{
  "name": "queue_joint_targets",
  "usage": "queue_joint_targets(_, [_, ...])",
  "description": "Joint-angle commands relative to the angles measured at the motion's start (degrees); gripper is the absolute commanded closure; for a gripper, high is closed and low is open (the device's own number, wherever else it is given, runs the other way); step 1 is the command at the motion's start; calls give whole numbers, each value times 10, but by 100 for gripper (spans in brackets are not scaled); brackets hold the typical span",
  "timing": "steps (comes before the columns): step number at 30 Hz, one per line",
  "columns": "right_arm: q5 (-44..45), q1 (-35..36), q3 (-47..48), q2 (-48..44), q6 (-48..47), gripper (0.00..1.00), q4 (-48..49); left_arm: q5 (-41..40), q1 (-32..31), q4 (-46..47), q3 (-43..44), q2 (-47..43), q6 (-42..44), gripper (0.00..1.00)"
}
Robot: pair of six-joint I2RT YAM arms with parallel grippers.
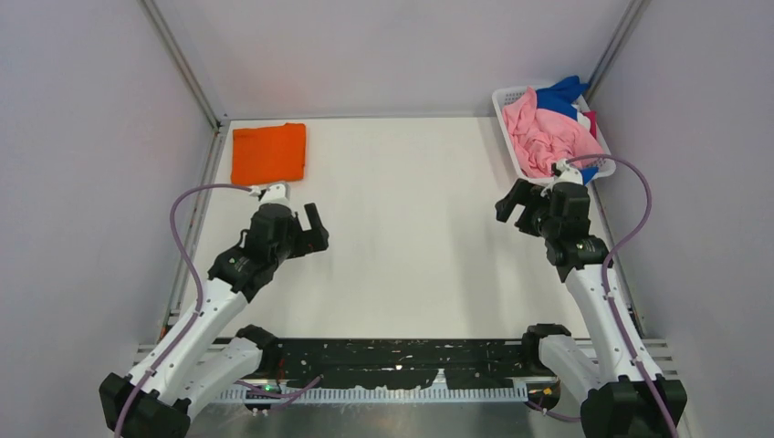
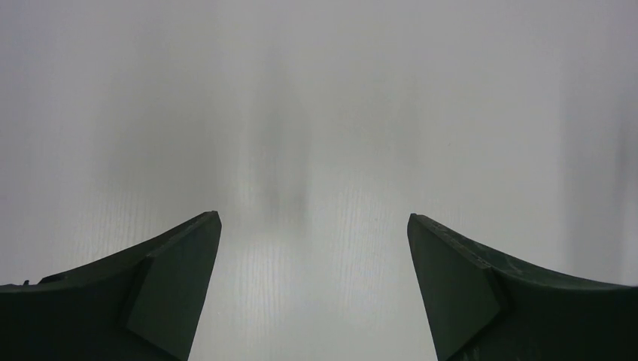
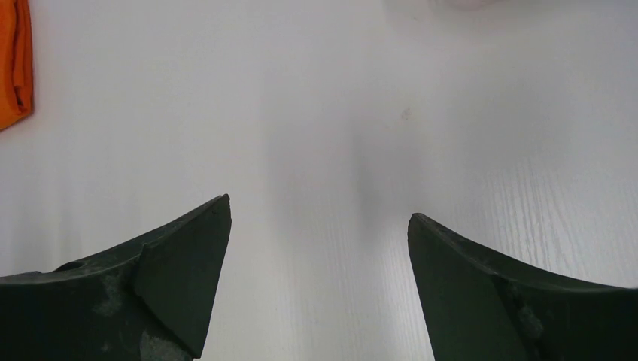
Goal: Fold and stack the t-shirts
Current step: Grab crumpled tshirt from bin with the right arm
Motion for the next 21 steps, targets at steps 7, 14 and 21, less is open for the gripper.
queue_joint_targets(7, [105,-10,183,161,3,5,85,2,-1,46,50,43,16,0])
queue_joint_targets(14, [152,-39,377,372,-19,2,88,-8,0,61,68,86,16,0])
queue_joint_targets(21, [178,-51,529,546,-34,8,101,-13,2,59,99,136,18,0])
